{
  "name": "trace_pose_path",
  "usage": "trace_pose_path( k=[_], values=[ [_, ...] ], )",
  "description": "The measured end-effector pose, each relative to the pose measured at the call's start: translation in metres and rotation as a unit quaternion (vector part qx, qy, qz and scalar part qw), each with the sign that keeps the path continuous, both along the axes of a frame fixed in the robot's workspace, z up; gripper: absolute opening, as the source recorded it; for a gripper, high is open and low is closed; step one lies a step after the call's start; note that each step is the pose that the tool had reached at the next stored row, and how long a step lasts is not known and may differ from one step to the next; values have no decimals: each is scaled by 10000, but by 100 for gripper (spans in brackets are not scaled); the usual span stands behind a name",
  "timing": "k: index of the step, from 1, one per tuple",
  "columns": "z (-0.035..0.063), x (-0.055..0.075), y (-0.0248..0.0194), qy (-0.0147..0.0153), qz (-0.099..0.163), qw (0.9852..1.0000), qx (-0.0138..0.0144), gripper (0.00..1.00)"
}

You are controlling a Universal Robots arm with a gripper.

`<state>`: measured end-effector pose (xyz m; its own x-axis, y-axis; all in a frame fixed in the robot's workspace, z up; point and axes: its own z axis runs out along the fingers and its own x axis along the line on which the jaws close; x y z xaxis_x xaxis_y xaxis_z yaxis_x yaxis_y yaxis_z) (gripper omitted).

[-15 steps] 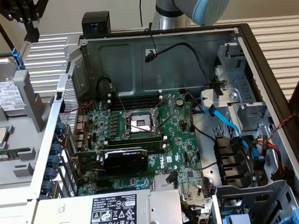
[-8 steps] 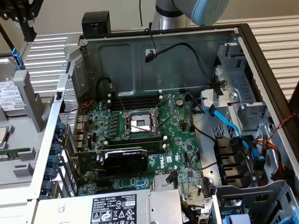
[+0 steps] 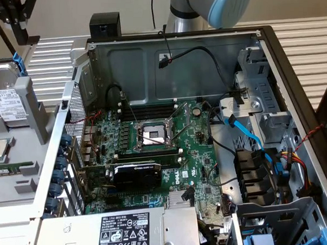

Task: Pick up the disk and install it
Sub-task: 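Reach for the disk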

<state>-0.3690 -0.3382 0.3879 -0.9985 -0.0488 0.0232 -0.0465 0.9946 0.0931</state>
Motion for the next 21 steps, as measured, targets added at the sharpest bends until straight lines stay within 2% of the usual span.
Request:
trace_pose_path(
  k=[11,15,21],
  values=[
    [-12,-414,48,27,0,10000,10,11],
    [-15,-557,67,50,1,10000,12,11],
    [-15,-739,163,68,1,10000,12,11]
  ],
)
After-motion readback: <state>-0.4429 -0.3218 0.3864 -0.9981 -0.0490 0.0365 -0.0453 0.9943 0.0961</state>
